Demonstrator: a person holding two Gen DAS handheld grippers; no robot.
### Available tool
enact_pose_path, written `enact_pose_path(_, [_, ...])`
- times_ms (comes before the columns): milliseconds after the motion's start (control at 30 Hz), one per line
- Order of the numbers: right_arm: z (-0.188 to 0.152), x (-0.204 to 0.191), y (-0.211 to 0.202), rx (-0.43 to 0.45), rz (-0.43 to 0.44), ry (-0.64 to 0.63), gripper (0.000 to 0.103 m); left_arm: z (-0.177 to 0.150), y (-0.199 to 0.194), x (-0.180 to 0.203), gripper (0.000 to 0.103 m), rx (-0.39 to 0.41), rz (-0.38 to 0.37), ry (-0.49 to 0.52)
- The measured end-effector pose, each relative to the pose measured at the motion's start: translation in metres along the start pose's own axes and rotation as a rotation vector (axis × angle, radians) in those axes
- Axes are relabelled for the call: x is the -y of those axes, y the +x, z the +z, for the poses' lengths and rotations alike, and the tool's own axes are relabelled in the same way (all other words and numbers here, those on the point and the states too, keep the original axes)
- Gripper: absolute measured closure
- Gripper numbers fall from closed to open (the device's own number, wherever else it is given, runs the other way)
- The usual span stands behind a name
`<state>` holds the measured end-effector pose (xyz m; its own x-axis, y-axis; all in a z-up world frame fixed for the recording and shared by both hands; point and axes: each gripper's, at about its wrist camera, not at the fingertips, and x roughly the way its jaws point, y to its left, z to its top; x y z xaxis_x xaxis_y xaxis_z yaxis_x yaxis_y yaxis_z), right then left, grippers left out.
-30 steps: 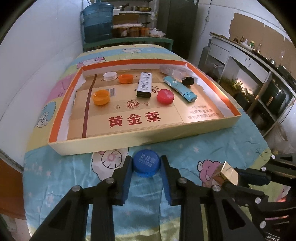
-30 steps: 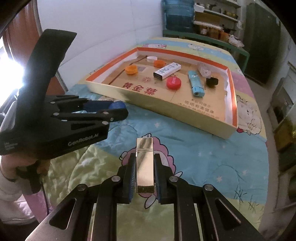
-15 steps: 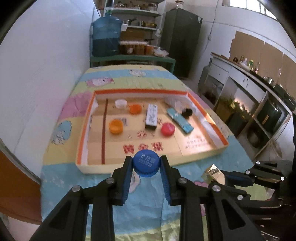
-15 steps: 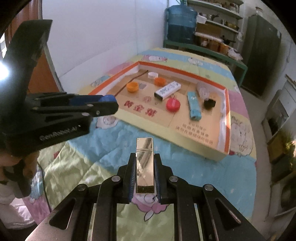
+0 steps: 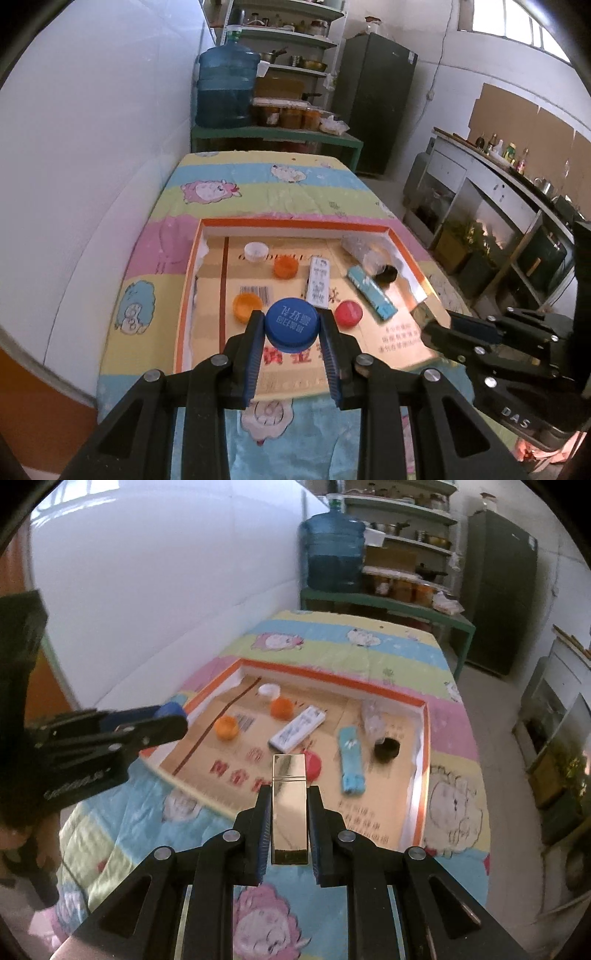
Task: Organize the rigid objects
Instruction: 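Carry the blue cap and gold case with both grippers into the box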
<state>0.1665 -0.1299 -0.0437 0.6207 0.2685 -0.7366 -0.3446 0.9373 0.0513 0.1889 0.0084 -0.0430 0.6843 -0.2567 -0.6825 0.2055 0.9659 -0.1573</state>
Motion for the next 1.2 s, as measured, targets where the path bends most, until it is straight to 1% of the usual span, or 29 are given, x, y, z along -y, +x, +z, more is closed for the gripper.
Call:
enact_pose_path(233, [0.011,0.015,0.026,-0.019,0.006,0.053,0.085,0.008,0.023,0.005,0.073,-0.014,-0.009,-0.008])
enact_pose_path(367, [0.008,0.018,0.043,-0.041,0.017,0.060,0.085,0.008,0.040,0.003,0.073,-0.040,-0.007,-0.018])
enact_pose_path(567, [0.001,0.025,0.062,-0.073,0.012,0.078,0.085,0.001,0.061,0.003,0.073,-0.077,-0.002,-0.026])
enact_pose_path(867, [-0.006,0.030,0.074,-0.103,0.008,0.079,0.085,-0.006,0.085,0.004,0.073,-0.119,-0.016,-0.021])
enact_pose_path(1200, [-0.009,0.030,0.083,-0.131,-0.005,0.068,0.085,-0.010,0.099,0.007,0.073,-0.147,-0.016,-0.011])
